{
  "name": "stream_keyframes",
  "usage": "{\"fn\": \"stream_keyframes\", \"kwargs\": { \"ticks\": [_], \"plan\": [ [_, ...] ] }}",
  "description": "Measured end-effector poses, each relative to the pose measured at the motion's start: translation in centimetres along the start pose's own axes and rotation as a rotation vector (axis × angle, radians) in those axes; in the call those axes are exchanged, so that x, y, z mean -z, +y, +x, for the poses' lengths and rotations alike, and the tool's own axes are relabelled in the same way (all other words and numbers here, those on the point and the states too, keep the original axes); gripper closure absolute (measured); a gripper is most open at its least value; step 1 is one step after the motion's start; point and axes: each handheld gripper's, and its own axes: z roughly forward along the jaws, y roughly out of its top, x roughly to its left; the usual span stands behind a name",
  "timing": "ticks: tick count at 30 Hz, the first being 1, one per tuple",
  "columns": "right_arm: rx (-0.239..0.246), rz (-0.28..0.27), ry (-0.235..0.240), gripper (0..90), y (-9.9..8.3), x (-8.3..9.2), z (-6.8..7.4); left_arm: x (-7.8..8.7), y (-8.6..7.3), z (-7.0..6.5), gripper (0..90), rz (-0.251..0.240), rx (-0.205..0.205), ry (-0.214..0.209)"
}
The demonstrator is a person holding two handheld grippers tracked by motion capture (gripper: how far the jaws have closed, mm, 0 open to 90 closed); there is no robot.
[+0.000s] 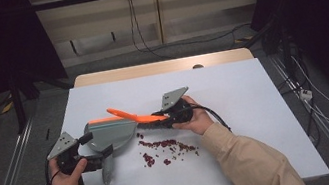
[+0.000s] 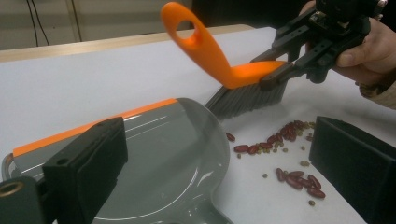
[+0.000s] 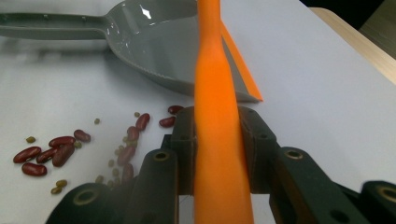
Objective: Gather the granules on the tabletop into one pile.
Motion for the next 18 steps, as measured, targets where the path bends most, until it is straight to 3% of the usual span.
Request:
{"fn": "stream_keyframes", "kwargs": {
  "ticks": [5,18],
  "plan": [
    [0.023,0.006,0.037,70.8,0.4,-0.6,0.7,0.1,-0.1,0.2,4.3,-0.001,0.006,0.007],
    [0.05,0.013,0.117,70.5,0.1,0.6,2.6,0.6,-0.2,0.6,4.2,-0.008,0.009,0.019]
  ]
}}
